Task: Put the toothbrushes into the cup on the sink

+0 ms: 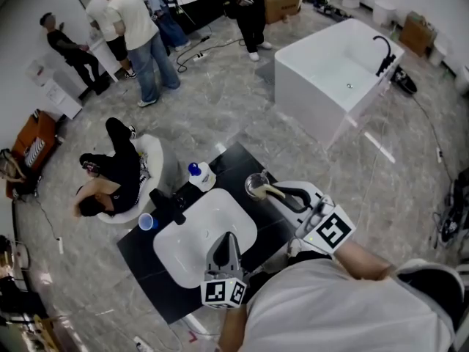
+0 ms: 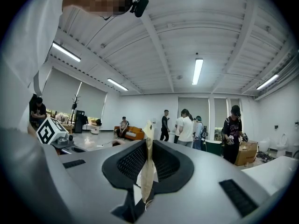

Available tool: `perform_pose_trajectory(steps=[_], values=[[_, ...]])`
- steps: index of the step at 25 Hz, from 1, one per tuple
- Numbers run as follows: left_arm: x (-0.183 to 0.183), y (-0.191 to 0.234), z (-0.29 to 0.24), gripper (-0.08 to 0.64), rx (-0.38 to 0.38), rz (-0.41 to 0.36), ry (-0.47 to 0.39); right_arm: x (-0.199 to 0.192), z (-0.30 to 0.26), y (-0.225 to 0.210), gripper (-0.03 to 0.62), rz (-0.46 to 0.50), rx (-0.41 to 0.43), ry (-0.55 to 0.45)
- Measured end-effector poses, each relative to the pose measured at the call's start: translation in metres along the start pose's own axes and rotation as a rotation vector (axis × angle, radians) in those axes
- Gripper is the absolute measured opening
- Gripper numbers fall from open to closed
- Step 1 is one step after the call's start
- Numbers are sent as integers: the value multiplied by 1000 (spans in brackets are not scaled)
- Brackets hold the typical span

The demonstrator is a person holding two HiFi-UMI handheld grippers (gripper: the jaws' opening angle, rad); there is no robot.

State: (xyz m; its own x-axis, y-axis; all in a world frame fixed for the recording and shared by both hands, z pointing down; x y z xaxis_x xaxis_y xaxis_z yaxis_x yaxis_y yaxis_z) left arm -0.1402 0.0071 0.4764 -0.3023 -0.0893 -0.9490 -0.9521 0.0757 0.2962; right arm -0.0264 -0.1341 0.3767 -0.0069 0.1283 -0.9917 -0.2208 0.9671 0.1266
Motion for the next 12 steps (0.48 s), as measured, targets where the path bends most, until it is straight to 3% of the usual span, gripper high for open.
perform_pose_trajectory(steps=[12], values=[[6, 1, -5, 3, -6, -20, -3, -6, -3, 0, 61, -3, 5, 8]])
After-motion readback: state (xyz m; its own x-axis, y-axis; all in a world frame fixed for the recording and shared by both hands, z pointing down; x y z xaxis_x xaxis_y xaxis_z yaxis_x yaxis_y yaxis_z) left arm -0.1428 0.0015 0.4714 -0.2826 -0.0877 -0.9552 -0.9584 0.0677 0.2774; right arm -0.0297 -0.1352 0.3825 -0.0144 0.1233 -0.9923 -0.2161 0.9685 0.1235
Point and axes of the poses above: the fingertips, and each gripper's own axes: z backward along the fingers, y to its left, x out of its top, the point moved 4 cm from there along z, backward along the fingers
